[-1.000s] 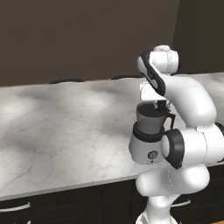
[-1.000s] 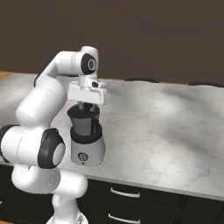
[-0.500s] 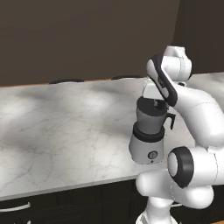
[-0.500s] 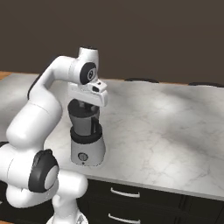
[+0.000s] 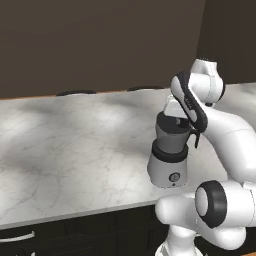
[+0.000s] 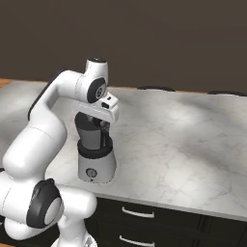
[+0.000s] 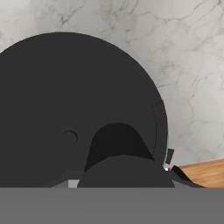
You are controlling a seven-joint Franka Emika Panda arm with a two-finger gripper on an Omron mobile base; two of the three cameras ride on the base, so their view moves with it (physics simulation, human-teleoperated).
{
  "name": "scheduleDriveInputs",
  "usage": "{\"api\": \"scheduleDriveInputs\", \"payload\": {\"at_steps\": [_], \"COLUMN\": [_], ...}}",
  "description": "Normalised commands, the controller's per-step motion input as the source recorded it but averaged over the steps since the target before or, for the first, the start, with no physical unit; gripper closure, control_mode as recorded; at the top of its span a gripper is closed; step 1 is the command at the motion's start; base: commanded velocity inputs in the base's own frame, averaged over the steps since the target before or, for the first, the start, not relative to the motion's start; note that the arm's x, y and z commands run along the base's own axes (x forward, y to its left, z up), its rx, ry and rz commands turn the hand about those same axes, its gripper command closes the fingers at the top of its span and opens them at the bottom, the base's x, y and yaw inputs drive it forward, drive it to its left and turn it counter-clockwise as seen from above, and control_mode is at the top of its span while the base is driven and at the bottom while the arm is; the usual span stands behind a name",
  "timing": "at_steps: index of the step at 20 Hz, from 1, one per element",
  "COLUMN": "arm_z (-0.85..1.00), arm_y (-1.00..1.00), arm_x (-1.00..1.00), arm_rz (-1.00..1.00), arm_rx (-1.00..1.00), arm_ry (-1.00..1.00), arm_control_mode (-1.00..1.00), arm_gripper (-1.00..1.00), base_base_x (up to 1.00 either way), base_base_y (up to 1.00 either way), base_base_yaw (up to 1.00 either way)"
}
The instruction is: Close the lid blender by securely placing the lid on top.
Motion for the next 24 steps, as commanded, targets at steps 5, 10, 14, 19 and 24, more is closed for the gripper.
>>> {"api": "scheduleDriveInputs", "payload": {"at_steps": [5,10,14,19,24], "arm_z": [0.00,0.12,0.26,0.16,-0.01], "arm_y": [0.00,0.00,0.03,0.02,0.00], "arm_x": [0.02,0.02,0.00,0.00,-0.14], "arm_rz": [0.00,0.00,0.00,0.00,0.00], "arm_rx": [0.00,0.00,0.00,0.00,0.00], "arm_ry": [0.12,0.17,0.20,0.15,0.07], "arm_control_mode": [-1.00,-1.00,-1.00,-1.00,-1.00], "arm_gripper": [1.00,1.00,1.00,1.00,1.00], "base_base_x": [0.00,0.00,0.00,0.00,0.00], "base_base_y": [0.00,0.00,0.00,0.00,0.00], "base_base_yaw": [0.00,0.00,0.00,0.00,0.00]}}
